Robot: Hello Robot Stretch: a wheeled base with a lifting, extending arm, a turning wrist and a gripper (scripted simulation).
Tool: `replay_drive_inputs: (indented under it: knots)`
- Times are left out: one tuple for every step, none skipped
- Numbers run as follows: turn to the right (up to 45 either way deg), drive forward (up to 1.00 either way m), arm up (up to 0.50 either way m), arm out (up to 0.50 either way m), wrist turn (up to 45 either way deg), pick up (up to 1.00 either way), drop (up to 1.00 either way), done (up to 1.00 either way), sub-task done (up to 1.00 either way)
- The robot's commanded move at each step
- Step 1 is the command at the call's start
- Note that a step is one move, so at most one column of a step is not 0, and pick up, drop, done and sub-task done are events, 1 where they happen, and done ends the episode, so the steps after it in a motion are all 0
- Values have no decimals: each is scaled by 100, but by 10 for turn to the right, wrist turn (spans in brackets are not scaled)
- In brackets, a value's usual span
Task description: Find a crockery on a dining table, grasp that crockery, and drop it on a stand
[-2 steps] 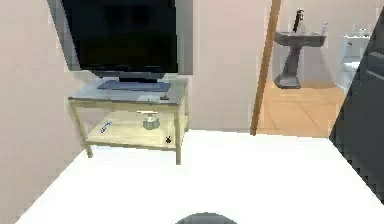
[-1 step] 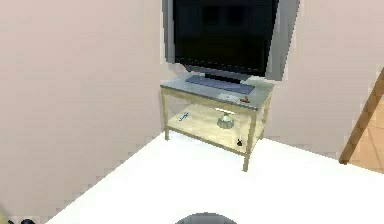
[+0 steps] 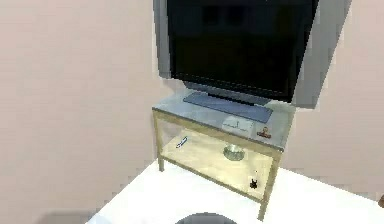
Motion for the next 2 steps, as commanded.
replay_drive_inputs:
  knots:
    - [240,0,0,0,0,0,0,0,0]
    - [0,45,0,0,0,0,0,0,0]
